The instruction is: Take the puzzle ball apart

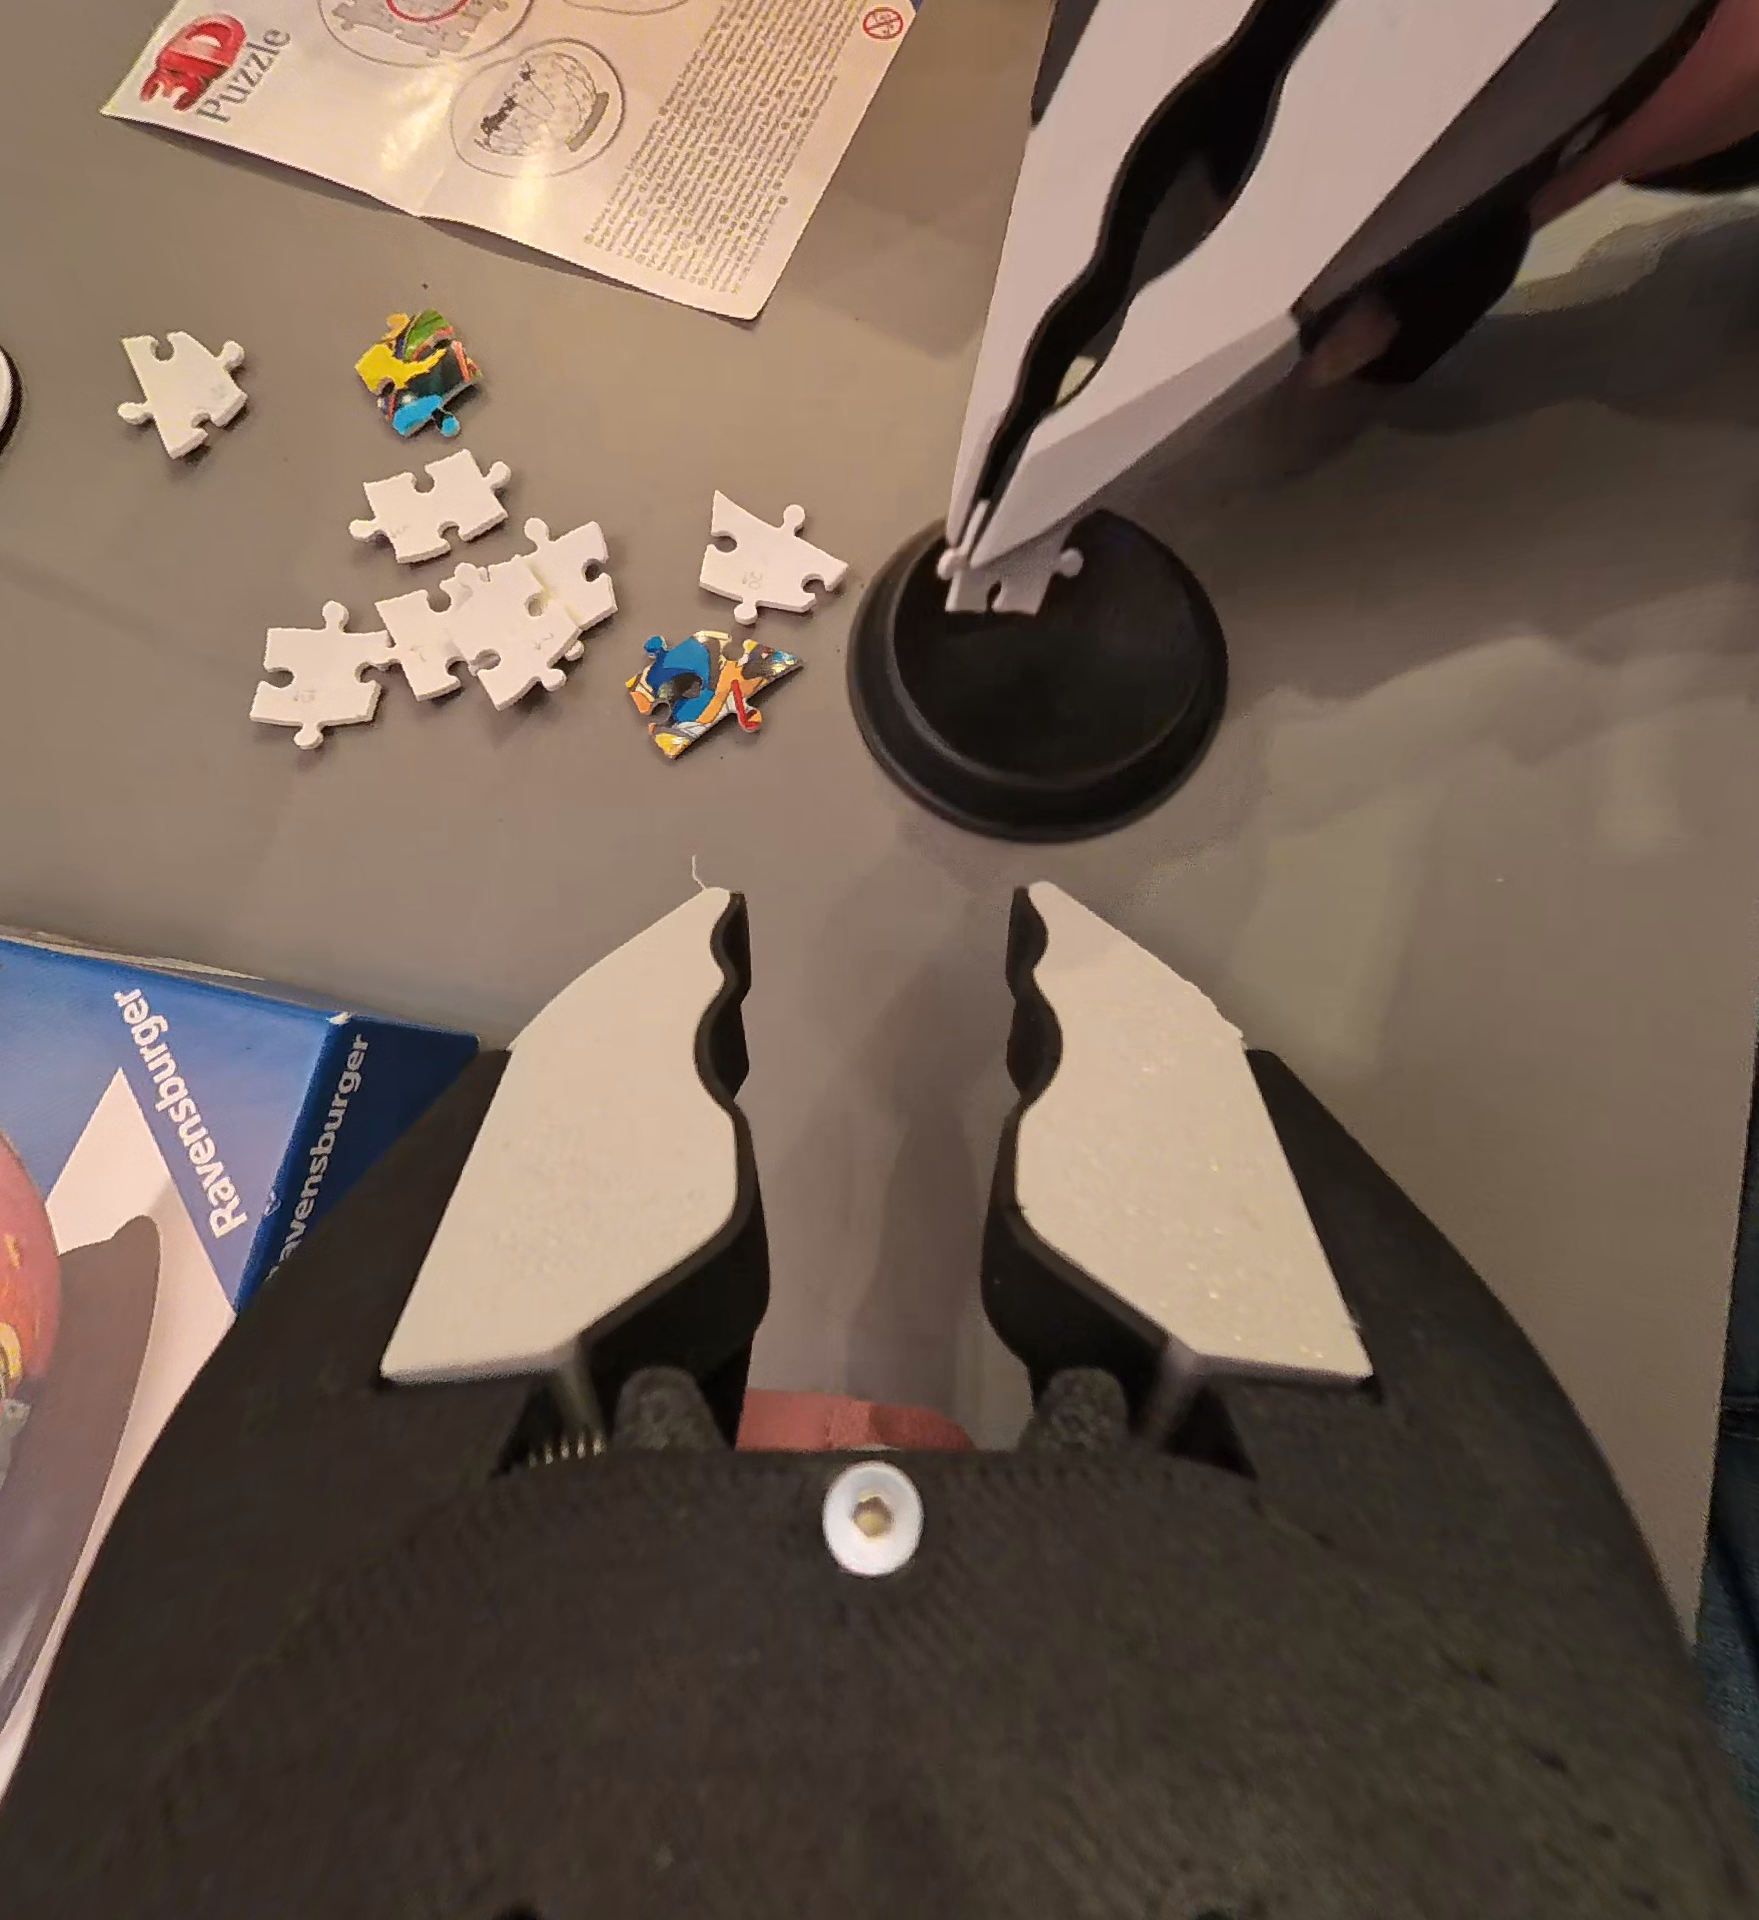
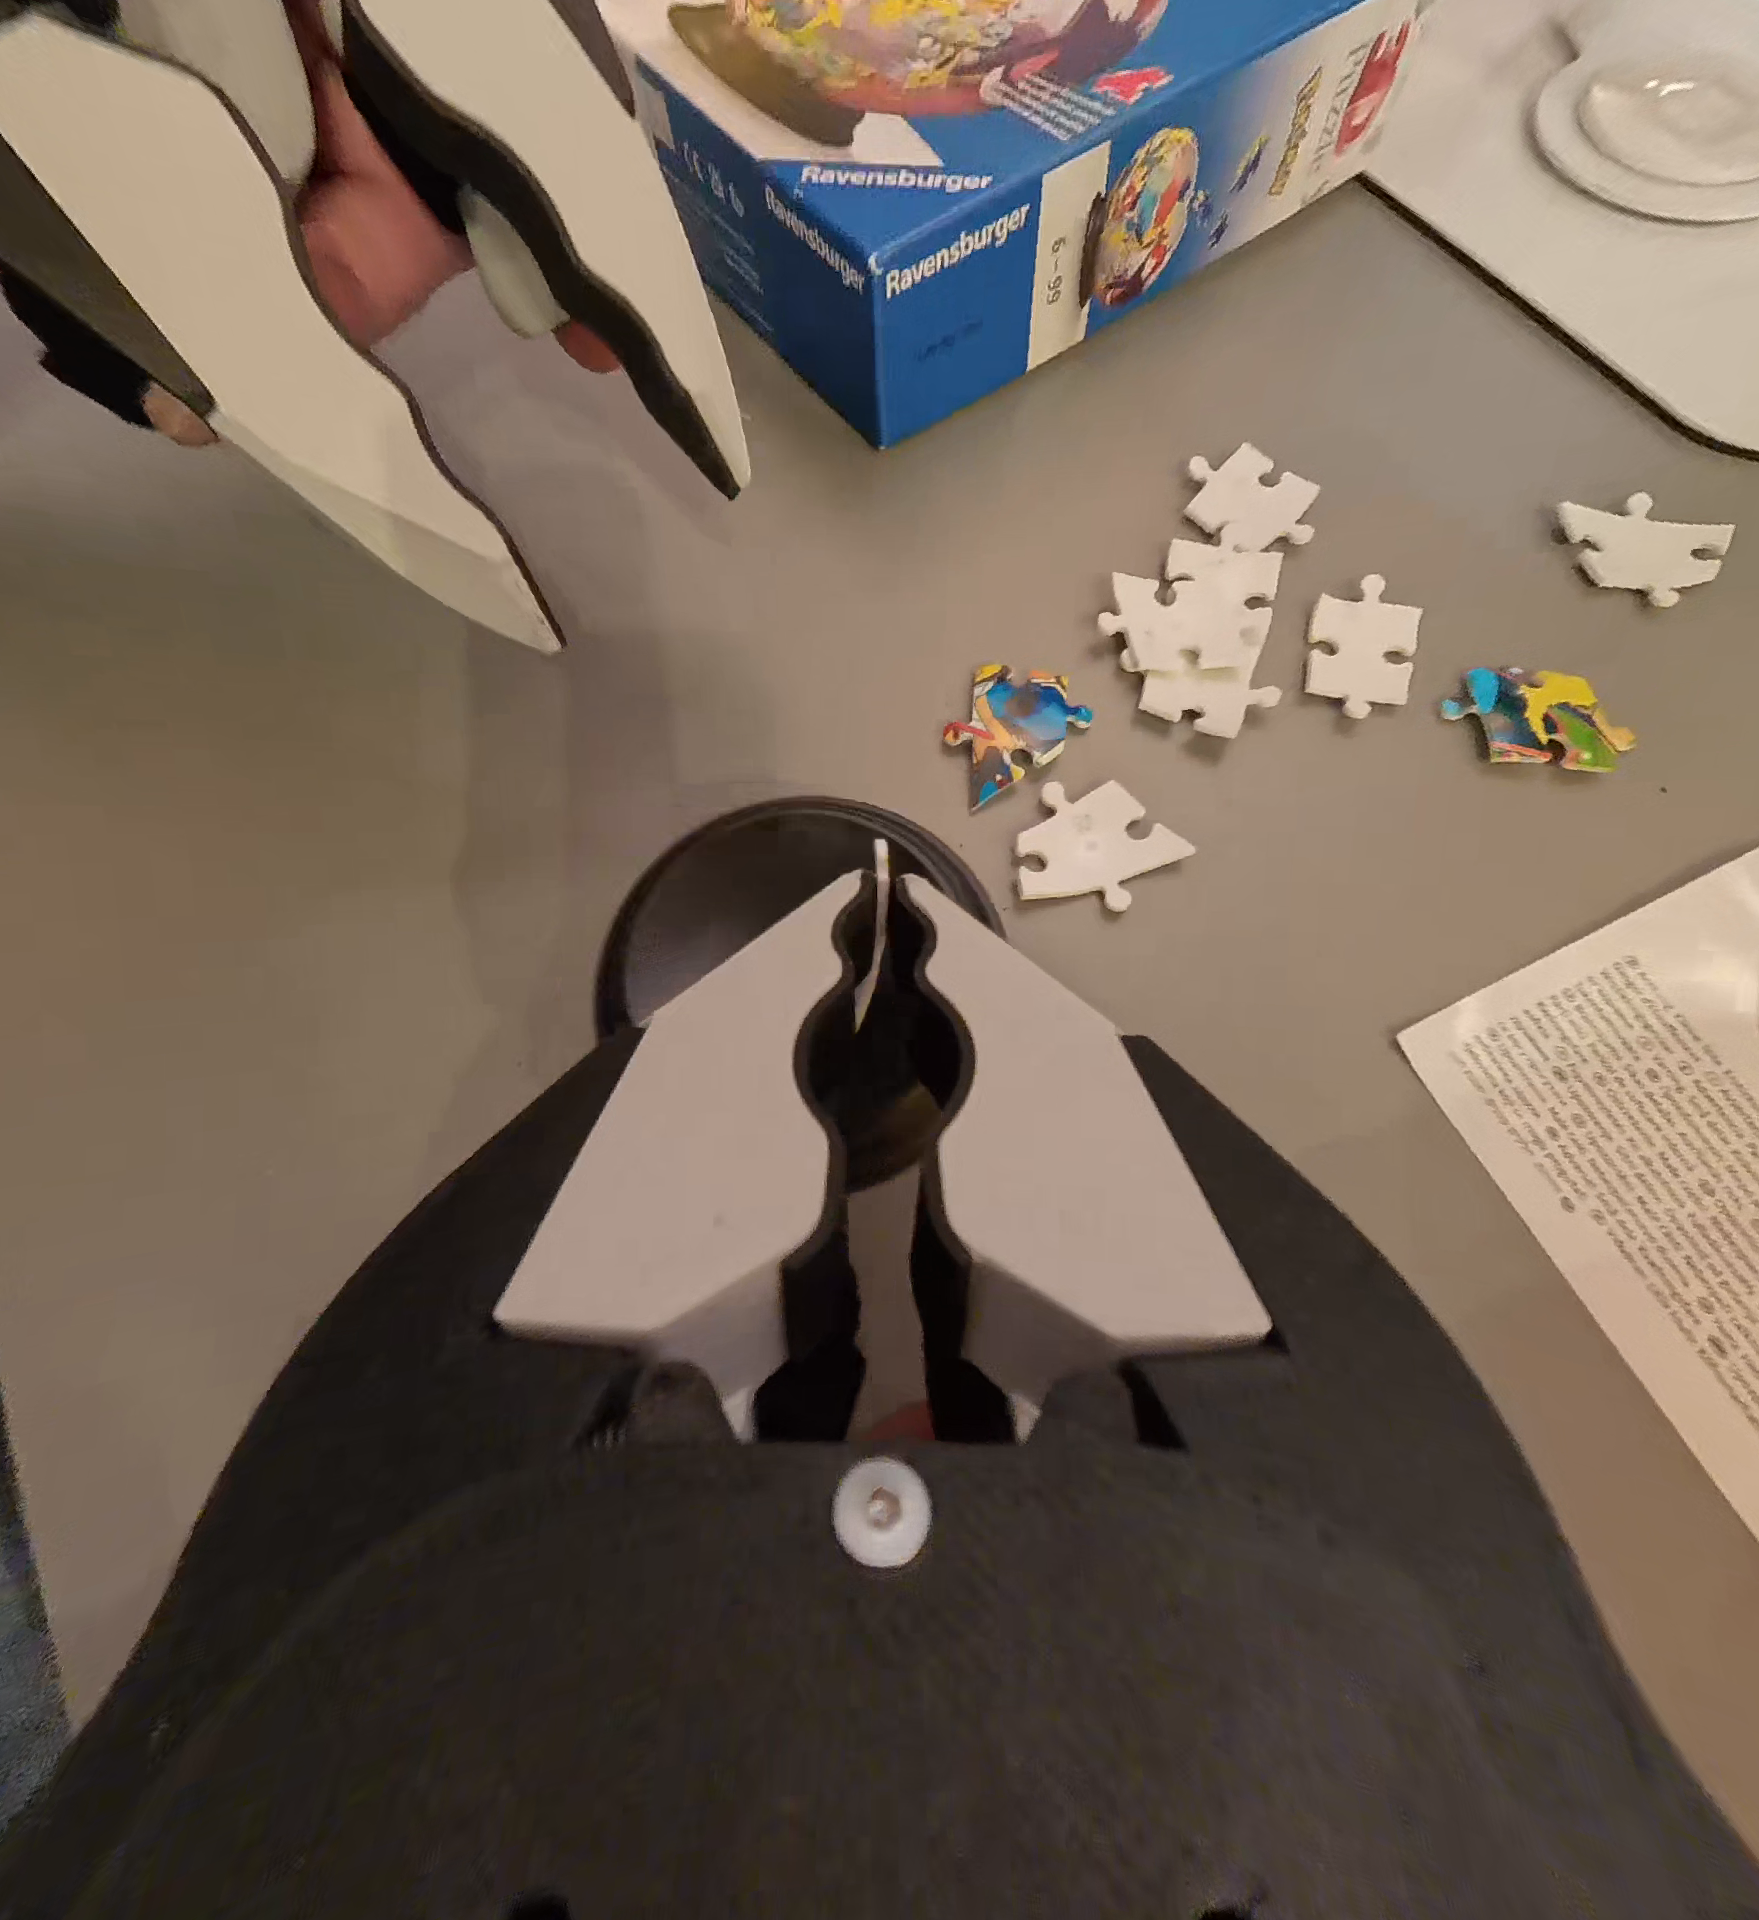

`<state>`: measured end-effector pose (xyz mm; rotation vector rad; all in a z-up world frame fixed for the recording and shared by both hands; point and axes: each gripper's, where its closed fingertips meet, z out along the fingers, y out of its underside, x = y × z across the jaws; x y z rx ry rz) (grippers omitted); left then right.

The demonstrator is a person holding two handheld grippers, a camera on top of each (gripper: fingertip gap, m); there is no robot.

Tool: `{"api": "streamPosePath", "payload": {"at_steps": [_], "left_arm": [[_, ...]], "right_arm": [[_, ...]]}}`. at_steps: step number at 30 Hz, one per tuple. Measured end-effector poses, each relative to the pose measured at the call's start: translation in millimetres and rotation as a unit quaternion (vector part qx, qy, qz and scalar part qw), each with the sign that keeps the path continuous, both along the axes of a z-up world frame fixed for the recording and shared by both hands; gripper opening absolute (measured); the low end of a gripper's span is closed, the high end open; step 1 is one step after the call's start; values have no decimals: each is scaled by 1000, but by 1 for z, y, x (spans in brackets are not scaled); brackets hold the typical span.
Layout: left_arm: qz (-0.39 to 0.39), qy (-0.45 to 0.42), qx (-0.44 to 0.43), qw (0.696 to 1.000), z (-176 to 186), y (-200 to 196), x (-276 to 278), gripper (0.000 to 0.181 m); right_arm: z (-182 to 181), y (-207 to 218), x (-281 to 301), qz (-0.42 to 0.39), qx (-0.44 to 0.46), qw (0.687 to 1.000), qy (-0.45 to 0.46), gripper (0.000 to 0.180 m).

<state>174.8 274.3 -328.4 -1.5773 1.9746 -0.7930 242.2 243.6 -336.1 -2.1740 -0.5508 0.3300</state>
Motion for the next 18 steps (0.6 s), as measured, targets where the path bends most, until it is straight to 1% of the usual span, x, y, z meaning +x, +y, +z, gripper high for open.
{"api": "streamPosePath", "payload": {"at_steps": [3, 6, 9, 11, 12, 13, 14, 15, 16, 17, 18], "left_arm": [[1, 0, 0, 1000, 0, 0, 0, 47], [3, 1, 0, 1000, -1, 2, 0, 47], [7, 1, -1, 1000, -2, 5, -2, 47], [10, 0, -1, 1000, -2, 6, -3, 47], [11, -1, -2, 1000, -2, 6, -3, 47], [10, 0, -2, 1000, -3, 5, -3, 47], [9, 0, -1, 1000, -3, 5, -3, 47], [9, 1, -1, 1000, -4, 4, -2, 47], [9, 2, 0, 1000, -4, 4, -2, 47], [9, 2, 1, 1000, -4, 4, -2, 47], [9, 3, 1, 1000, -5, 3, -2, 47]], "right_arm": [[18, -2, 7, -5, 18, 1000, 4, 0], [62, -6, 33, -41, 67, 997, 11, 0], [125, -18, 101, -134, 145, 980, 7, 0], [154, -36, 163, -217, 180, 959, -16, 0], [158, -45, 192, -253, 180, 950, -24, 0], [154, -52, 218, -286, 164, 943, -35, 6], [141, -58, 241, -317, 134, 937, -55, 28], [126, -63, 260, -339, 103, 932, -83, 44], [117, -67, 272, -353, 91, 925, -110, 43], [113, -69, 278, -358, 90, 921, -127, 38], [112, -70, 276, -356, 91, 921, -133, 38]]}}
